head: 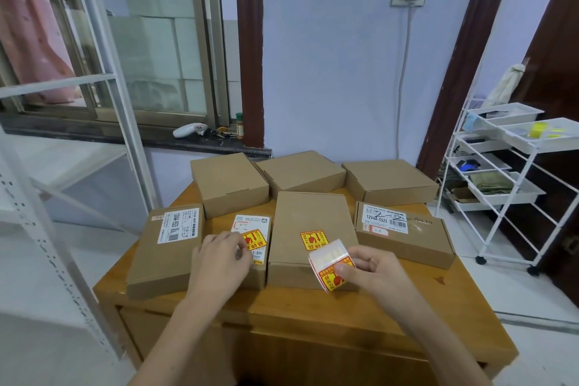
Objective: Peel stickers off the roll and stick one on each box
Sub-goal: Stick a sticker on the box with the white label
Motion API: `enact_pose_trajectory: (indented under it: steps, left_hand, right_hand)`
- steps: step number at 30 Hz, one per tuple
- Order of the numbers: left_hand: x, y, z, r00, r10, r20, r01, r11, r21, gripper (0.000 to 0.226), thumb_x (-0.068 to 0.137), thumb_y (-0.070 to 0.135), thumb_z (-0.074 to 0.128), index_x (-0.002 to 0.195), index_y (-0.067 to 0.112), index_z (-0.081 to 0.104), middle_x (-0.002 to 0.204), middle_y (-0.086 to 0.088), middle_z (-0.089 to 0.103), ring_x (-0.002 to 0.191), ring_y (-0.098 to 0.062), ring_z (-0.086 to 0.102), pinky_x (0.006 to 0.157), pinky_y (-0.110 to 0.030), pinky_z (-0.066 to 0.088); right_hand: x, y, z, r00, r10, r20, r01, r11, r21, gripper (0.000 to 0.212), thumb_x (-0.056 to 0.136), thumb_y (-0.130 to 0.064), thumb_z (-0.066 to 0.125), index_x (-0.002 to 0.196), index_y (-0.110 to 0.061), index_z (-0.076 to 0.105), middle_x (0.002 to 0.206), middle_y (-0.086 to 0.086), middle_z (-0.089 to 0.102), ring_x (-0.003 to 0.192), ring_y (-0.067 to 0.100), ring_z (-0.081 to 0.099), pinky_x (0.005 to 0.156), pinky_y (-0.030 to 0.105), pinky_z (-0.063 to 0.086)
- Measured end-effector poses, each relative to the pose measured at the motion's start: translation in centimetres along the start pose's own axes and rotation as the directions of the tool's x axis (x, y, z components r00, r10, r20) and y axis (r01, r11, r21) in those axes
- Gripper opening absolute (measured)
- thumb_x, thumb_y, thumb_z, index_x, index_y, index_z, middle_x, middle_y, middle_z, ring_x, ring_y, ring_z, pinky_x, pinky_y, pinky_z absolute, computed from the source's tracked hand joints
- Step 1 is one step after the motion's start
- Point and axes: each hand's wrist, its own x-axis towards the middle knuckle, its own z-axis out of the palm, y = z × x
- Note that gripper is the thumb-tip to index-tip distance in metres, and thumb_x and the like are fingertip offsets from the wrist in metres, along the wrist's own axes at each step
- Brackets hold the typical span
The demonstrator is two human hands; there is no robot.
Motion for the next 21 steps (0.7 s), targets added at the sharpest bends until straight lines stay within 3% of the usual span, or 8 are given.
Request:
enact_pose_trajectory:
  steps: [5, 9, 12, 14, 17, 21]
  left_hand:
    - [-0.4, 1.7, -0.2, 0.996, 0.069, 0.047, -0.068, 0.997, -0.030, 0.017, 0.093, 0.029, 0.048, 0.094, 0.030, 0.065, 0.101, 0.011, 0.067, 0.101, -0.011, 0.054, 0.086, -0.034, 0.045]
    - [-2.2, 5.3, -1.3, 0.961, 0.186, 0.206, -0.081, 0.899, -0.431, 0.015, 0.094, 0.035, 0.054, 0.107, 0.037, 0.062, 0.104, 0.022, 0.061, 0.102, 0.001, 0.055, 0.079, -0.014, 0.046]
    - [-3.6, 7.8, -1.6, 0.880, 0.366, 0.301, -0.152, 0.820, -0.552, 0.049, 0.084, 0.050, 0.063, 0.128, 0.051, 0.043, 0.124, 0.028, 0.050, 0.116, 0.006, 0.047, 0.092, -0.019, 0.046]
    - [-4.1, 8.8, -1.1, 0.839, 0.458, 0.293, -0.244, 0.798, -0.551, 0.064, 0.080, 0.049, 0.068, 0.133, 0.056, 0.033, 0.134, 0.030, 0.040, 0.124, 0.004, 0.041, 0.099, -0.025, 0.045]
    - [-4.1, 9.3, -0.4, 0.847, 0.469, 0.250, -0.268, 0.783, -0.562, 0.067, 0.079, 0.045, 0.071, 0.133, 0.056, 0.033, 0.133, 0.029, 0.040, 0.124, 0.002, 0.041, 0.100, -0.029, 0.047]
    - [-4.2, 9.6, -0.7, 0.869, 0.441, 0.226, -0.190, 0.718, -0.669, 0.055, 0.082, 0.044, 0.069, 0.128, 0.055, 0.041, 0.120, 0.025, 0.055, 0.111, 0.007, 0.052, 0.089, -0.015, 0.048]
  right_hand:
    - [-0.1, 0.3, -0.1, 1.000, 0.004, -0.028, -0.003, 0.999, 0.038, 0.016, 0.089, -0.014, 0.065, 0.104, -0.018, 0.070, 0.092, -0.004, 0.079, 0.082, 0.005, 0.075, 0.063, 0.010, 0.054]
    - [0.1, 0.5, -0.3, 0.997, -0.009, -0.075, 0.013, 0.999, 0.046, 0.015, 0.090, -0.015, 0.065, 0.103, -0.018, 0.071, 0.091, -0.003, 0.080, 0.083, 0.004, 0.075, 0.067, 0.009, 0.054]
    - [0.2, 0.4, -0.4, 0.995, -0.014, -0.098, 0.023, 0.996, 0.086, 0.011, 0.089, -0.016, 0.064, 0.097, -0.014, 0.073, 0.084, -0.001, 0.080, 0.075, 0.002, 0.074, 0.064, 0.008, 0.053]
    - [0.1, 0.3, -0.4, 0.994, -0.020, -0.111, 0.033, 0.993, 0.112, 0.013, 0.088, -0.019, 0.065, 0.094, -0.010, 0.073, 0.080, 0.001, 0.079, 0.070, 0.002, 0.073, 0.061, 0.008, 0.052]
    - [-0.1, 0.0, -0.5, 0.993, -0.034, -0.111, 0.050, 0.987, 0.150, 0.019, 0.088, -0.022, 0.063, 0.094, -0.007, 0.073, 0.075, 0.001, 0.078, 0.065, 0.001, 0.071, 0.057, 0.008, 0.051]
    - [-0.8, -0.3, -1.2, 0.997, -0.059, -0.057, 0.068, 0.982, 0.175, 0.028, 0.085, -0.029, 0.065, 0.098, -0.005, 0.072, 0.083, 0.005, 0.079, 0.071, 0.006, 0.072, 0.065, 0.011, 0.053]
